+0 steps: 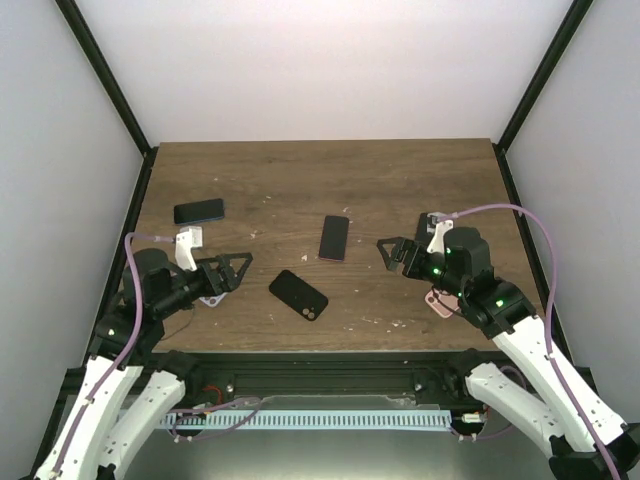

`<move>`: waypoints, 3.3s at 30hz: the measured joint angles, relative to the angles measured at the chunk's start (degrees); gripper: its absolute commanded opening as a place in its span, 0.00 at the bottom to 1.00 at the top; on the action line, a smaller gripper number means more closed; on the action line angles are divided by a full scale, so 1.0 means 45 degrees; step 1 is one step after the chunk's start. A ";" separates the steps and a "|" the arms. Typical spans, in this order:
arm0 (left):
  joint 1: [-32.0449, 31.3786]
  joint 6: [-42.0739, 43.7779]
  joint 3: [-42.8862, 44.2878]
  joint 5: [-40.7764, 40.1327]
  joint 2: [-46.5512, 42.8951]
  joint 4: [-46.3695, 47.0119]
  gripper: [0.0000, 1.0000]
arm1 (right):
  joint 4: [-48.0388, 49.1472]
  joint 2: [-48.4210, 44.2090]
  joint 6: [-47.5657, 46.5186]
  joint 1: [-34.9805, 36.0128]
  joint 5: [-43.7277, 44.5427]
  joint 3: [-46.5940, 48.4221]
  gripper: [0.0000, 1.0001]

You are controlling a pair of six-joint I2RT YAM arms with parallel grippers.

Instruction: Put the phone into the phone case

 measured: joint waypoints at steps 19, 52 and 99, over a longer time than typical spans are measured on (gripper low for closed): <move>0.0000 -0.0976 -0.0850 -0.1025 0.0010 0.0403 0.95 | 0.0695 0.1481 -0.0073 0.0000 0.0112 -0.0355 1.00; 0.0000 -0.0903 -0.1569 -0.1953 -0.0374 -0.0253 0.87 | 0.1826 1.4411 0.0845 0.1428 0.1933 0.6023 0.89; 0.0000 -0.0801 -0.1734 -0.1681 -0.0131 -0.0010 0.73 | -0.0330 1.7879 -0.0369 0.2361 0.4527 0.9248 0.67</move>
